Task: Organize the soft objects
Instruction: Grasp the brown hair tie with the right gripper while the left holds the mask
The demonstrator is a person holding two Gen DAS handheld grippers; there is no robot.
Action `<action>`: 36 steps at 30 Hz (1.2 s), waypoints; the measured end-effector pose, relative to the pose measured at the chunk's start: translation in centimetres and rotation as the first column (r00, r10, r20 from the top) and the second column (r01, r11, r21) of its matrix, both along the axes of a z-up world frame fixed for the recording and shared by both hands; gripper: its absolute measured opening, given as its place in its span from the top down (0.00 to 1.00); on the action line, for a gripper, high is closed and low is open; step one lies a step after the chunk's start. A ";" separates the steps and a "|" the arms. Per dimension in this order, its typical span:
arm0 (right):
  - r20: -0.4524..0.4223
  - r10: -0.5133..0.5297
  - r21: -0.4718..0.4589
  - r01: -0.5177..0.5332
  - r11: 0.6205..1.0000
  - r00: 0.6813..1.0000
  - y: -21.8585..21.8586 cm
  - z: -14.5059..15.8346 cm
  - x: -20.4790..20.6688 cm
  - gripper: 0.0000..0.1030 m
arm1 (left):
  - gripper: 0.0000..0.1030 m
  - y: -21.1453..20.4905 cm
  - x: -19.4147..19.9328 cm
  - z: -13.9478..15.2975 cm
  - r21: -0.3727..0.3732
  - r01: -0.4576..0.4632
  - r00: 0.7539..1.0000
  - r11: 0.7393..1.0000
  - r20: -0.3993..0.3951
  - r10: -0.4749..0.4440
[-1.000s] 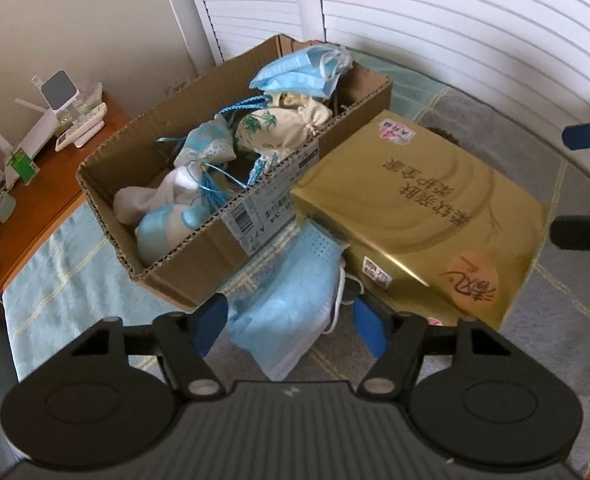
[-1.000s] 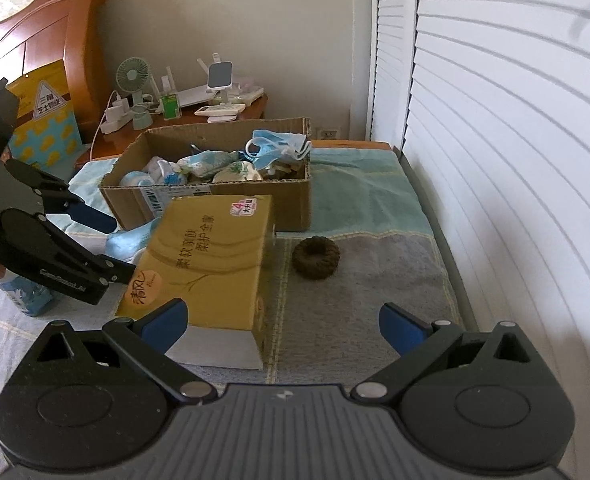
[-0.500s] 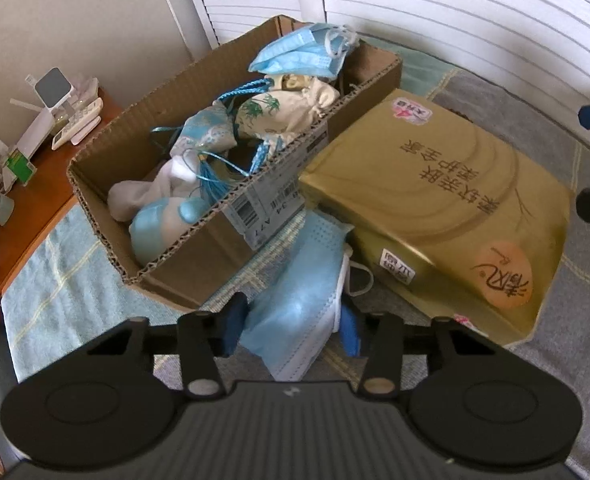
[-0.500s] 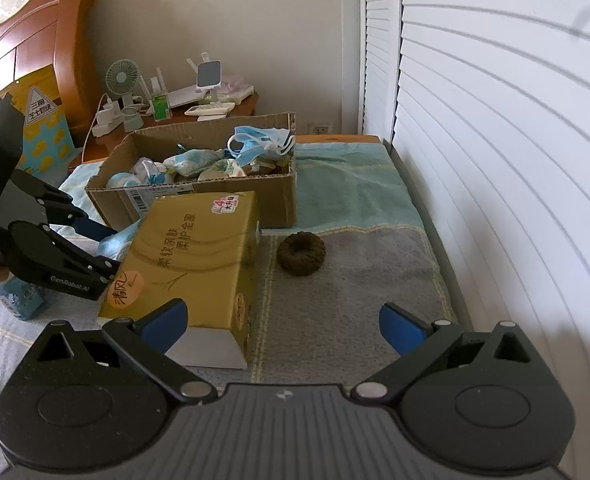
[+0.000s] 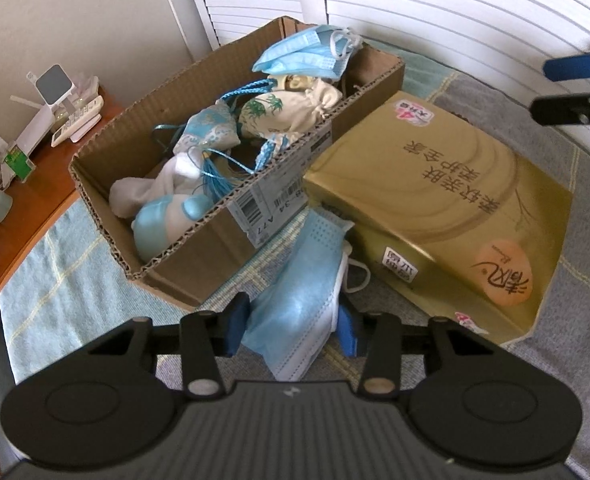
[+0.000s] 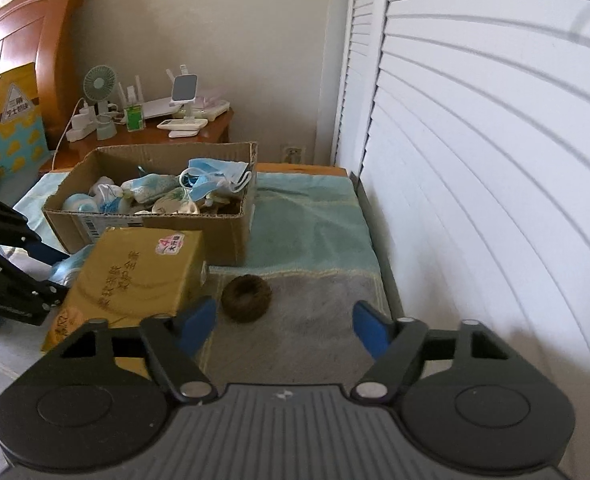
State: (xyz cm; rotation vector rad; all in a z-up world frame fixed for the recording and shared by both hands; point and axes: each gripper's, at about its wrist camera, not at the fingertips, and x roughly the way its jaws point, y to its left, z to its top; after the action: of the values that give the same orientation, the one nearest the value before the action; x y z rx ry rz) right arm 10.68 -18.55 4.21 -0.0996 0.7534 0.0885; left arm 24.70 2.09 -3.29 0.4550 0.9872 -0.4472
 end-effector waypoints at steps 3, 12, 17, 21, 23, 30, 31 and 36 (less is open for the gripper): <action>-0.009 0.043 -0.010 -0.043 0.999 0.999 0.0 -0.6 1.0 0.49 | 0.57 0.1 0.1 -0.1 -0.003 -0.002 1.000 1.000 -0.002 0.002; -0.063 0.161 -0.060 -0.165 0.984 0.985 0.9 -3.4 3.3 0.51 | 0.57 0.2 0.2 -0.1 -0.011 -0.004 1.000 1.000 -0.008 0.004; -0.084 0.214 -0.097 -0.221 0.970 0.973 1.3 -4.4 4.1 0.51 | 0.57 0.2 0.3 -0.2 -0.021 -0.009 1.000 1.000 -0.010 0.009; -0.089 0.235 -0.078 -0.242 0.967 0.968 0.9 -4.7 4.4 0.51 | 0.57 0.3 0.4 -0.2 -0.028 -0.012 1.000 1.000 -0.013 0.011; -0.093 0.238 -0.072 -0.245 0.967 0.967 0.9 -4.7 4.4 0.51 | 0.57 0.3 0.4 -0.2 -0.030 -0.011 1.000 0.999 -0.012 0.010; -0.119 0.169 0.045 -0.165 0.985 0.978 -0.2 -4.2 5.2 0.54 | 0.56 0.3 0.5 -0.2 -0.032 -0.007 1.000 0.999 -0.012 0.007; -0.130 0.161 0.063 -0.154 0.986 0.978 -0.3 -3.8 5.4 0.54 | 0.56 0.3 0.5 -0.2 -0.032 -0.006 1.000 0.999 -0.012 0.006; -0.220 0.089 0.066 -0.076 0.995 0.971 0.0 -3.2 7.4 0.68 | 0.56 0.3 0.6 -0.2 -0.039 -0.004 1.000 0.999 -0.007 0.004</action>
State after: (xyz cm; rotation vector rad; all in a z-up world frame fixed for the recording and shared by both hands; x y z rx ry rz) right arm 18.09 -18.60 1.04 -0.0671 0.9708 0.2026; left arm 25.26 2.39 -3.53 0.4163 0.9844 -0.4643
